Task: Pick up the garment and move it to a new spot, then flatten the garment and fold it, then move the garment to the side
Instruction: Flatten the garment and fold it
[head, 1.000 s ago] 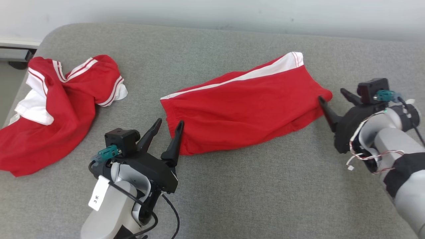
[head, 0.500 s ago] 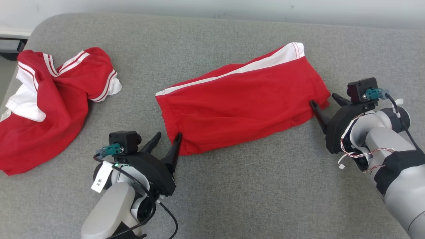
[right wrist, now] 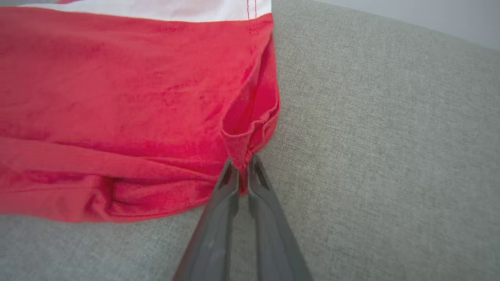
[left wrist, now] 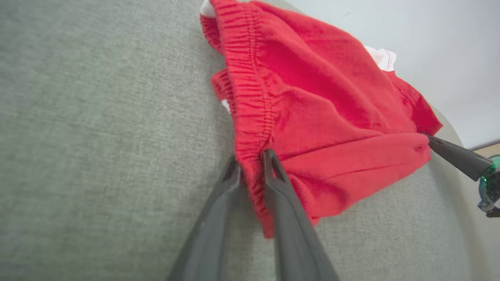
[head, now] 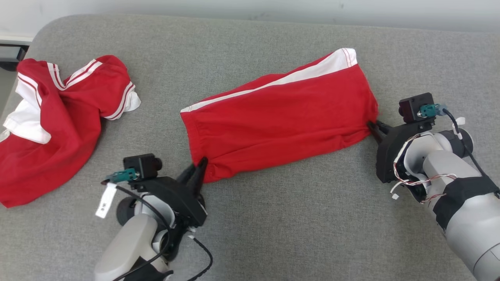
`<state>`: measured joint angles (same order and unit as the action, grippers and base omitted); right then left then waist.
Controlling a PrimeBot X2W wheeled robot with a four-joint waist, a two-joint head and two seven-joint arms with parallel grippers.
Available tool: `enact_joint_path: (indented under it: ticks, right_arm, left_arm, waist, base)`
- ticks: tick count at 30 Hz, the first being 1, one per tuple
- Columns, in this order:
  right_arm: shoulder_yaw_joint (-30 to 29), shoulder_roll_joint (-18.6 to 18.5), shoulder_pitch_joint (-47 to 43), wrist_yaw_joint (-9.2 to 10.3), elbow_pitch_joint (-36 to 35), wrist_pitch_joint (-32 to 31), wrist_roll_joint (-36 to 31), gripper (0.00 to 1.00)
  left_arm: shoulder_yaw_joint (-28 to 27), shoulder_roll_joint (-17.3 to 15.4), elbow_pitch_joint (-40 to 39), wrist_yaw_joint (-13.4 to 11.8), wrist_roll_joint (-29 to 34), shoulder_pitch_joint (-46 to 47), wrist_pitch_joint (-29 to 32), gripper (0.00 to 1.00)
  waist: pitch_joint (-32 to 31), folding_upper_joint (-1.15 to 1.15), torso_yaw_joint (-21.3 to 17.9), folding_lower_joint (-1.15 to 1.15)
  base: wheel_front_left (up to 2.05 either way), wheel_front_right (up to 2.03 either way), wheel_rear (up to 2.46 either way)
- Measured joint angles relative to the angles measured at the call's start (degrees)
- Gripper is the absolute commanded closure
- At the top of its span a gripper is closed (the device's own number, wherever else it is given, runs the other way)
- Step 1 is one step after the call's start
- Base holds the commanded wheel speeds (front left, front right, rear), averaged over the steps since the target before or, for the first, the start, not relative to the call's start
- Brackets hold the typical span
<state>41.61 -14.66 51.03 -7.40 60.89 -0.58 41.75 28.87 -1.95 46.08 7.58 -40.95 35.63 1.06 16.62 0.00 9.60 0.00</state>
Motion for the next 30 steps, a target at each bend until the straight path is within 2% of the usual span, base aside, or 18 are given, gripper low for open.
enact_joint_path:
  ticks: [9, 18, 30]
  right_arm:
    - [0.36, -0.53, -0.39, 0.0, -0.24, 0.69, 1.49, 1.0]
    - [0.4, -1.92, -5.58, 0.0, -1.8, 5.14, 3.3, 1.0]
    - [0.76, -1.6, -17.81, -0.01, -5.9, 11.51, 6.62, 1.0]
  left_arm:
    - [3.85, -0.3, -0.15, -0.07, -1.66, 0.59, -0.19, 1.0]
    - [5.24, -0.01, 2.67, -0.03, 1.12, -0.81, -3.08, 1.0]
    - [6.86, -3.26, 2.43, 0.0, 1.96, -9.82, -6.73, 1.0]
  waist:
    - [-0.63, 0.0, -0.26, 0.0]
    - [-4.2, 0.0, -0.46, 0.0]
    - [-11.91, 0.0, -3.33, 0.0]
  base:
    - [0.0, 0.0, 0.0]
    - [0.0, 0.0, 0.0]
    - [0.0, 0.0, 0.0]
